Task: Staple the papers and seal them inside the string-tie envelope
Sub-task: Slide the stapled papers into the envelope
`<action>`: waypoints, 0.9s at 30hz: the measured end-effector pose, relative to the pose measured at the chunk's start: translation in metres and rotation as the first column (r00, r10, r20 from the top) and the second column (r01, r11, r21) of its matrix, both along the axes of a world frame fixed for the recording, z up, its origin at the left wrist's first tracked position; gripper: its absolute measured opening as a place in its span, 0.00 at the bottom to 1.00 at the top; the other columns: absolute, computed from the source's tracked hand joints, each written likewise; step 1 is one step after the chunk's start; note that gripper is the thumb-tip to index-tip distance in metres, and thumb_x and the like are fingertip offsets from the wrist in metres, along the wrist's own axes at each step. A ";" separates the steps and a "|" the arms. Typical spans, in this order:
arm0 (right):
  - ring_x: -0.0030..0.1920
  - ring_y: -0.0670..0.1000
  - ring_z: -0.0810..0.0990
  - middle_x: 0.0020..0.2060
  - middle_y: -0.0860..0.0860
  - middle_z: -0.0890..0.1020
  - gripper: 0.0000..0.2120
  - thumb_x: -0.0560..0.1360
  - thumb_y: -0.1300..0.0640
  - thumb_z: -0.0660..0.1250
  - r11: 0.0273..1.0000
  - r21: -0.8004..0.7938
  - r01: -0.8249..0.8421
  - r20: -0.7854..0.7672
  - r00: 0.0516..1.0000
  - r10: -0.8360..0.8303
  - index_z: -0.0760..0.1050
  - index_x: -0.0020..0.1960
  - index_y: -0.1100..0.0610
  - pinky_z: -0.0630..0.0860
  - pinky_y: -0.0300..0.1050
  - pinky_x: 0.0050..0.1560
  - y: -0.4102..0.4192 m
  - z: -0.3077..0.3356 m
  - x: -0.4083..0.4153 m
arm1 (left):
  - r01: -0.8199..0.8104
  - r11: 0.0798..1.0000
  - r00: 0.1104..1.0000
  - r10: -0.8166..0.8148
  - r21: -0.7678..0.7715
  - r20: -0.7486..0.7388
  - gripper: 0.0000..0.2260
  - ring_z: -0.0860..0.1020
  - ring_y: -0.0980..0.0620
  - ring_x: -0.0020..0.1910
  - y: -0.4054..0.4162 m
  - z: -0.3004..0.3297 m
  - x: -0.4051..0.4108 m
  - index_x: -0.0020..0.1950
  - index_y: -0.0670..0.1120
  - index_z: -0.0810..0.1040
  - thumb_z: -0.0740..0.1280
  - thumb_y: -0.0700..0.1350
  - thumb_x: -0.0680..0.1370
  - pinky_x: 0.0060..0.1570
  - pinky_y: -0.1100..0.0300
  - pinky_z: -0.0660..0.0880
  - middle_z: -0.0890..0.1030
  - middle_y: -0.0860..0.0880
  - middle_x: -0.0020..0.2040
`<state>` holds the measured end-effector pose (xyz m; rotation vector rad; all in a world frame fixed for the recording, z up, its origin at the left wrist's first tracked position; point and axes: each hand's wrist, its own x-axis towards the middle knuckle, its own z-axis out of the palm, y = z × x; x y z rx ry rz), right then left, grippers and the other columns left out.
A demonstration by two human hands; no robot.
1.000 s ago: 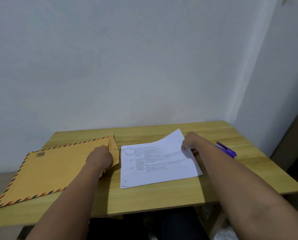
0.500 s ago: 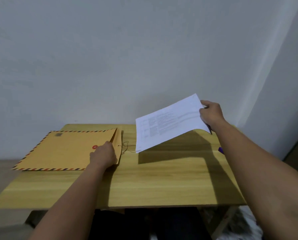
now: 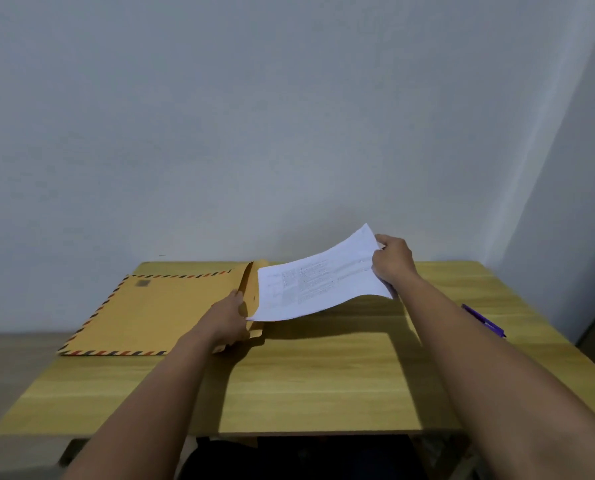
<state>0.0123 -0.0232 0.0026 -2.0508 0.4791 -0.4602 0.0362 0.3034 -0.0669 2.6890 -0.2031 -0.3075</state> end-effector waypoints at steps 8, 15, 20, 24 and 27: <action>0.58 0.60 0.82 0.64 0.55 0.83 0.29 0.77 0.70 0.53 0.993 -0.116 -0.017 -0.019 1.000 0.014 0.77 0.73 0.55 0.82 0.52 0.58 -0.001 0.014 0.005 | 0.068 0.996 0.997 -0.071 0.064 0.040 0.36 0.61 0.42 0.78 -0.015 0.004 -0.003 0.83 0.44 0.51 0.65 0.39 0.79 0.69 0.52 0.70 0.52 0.47 0.83; 0.55 0.61 0.83 0.56 0.52 0.84 0.25 0.76 0.70 0.53 0.994 -0.103 0.024 0.015 1.000 -0.023 0.79 0.66 0.58 0.83 0.58 0.58 0.034 0.007 0.006 | 0.181 0.965 0.978 -0.198 0.189 0.072 0.28 0.78 0.47 0.52 -0.037 0.011 -0.005 0.72 0.44 0.66 0.72 0.44 0.75 0.50 0.55 0.82 0.74 0.46 0.61; 0.57 0.60 0.82 0.58 0.53 0.84 0.24 0.76 0.70 0.54 0.998 -0.055 -0.009 0.011 1.000 0.010 0.79 0.65 0.56 0.77 0.46 0.49 0.068 -0.004 0.007 | 0.165 0.967 0.972 -0.193 0.194 0.132 0.22 0.76 0.47 0.49 -0.058 0.014 -0.006 0.68 0.44 0.68 0.68 0.46 0.76 0.49 0.52 0.81 0.74 0.46 0.63; 0.65 0.61 0.79 0.68 0.55 0.81 0.29 0.78 0.69 0.54 0.997 0.010 -0.082 0.006 0.997 0.082 0.72 0.76 0.56 0.78 0.51 0.62 0.101 -0.023 0.007 | 0.165 0.975 0.959 -0.193 0.148 0.206 0.20 0.76 0.44 0.55 -0.075 0.015 -0.007 0.71 0.43 0.68 0.60 0.44 0.79 0.50 0.50 0.79 0.71 0.46 0.71; 0.68 0.61 0.77 0.72 0.55 0.77 0.31 0.77 0.67 0.55 0.983 0.060 -0.172 -0.094 0.980 0.177 0.67 0.79 0.54 0.78 0.51 0.64 0.114 -0.041 0.005 | 0.144 0.979 0.966 -0.171 0.146 0.195 0.21 0.76 0.46 0.48 -0.074 0.012 -0.008 0.69 0.44 0.69 0.63 0.44 0.75 0.44 0.50 0.79 0.72 0.48 0.65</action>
